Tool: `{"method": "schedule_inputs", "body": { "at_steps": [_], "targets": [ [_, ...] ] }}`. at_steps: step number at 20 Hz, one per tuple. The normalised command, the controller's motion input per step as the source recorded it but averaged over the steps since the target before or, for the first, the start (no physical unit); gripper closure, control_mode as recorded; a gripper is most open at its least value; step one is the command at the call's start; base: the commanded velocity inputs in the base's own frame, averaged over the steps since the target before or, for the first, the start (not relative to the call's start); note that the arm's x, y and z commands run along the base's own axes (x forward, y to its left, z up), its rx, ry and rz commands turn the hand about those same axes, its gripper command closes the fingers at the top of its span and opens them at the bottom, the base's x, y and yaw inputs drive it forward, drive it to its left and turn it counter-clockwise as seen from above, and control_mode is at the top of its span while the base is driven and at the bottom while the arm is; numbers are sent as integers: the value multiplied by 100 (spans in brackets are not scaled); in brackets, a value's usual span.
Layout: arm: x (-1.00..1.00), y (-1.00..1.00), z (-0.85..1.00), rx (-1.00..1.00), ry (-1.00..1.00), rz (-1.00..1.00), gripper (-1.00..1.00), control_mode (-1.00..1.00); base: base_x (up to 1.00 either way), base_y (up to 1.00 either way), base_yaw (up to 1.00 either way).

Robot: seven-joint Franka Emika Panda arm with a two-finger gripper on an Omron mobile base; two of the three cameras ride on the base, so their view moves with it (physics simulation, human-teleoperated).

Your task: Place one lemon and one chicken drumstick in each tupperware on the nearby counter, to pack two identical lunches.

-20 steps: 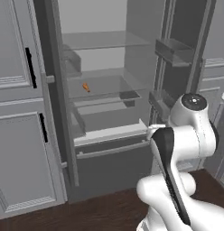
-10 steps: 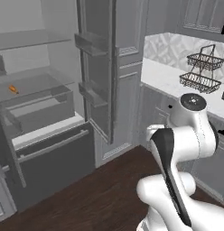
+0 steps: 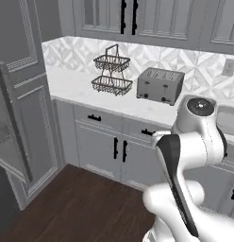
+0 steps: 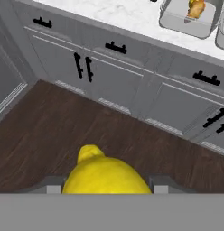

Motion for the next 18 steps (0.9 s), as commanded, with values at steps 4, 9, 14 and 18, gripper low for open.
{"method": "schedule_inputs", "body": {
  "at_steps": [4,9,14,18],
  "targets": [
    [0,0,0,0,0,0,100,100,0,-76,-74],
    [0,0,0,0,0,0,100,100,8,-43,-75],
    [0,0,0,0,0,0,100,100,57,-21,-53],
    [0,0,0,0,0,0,100,100,82,0,-33]
  ]
}}
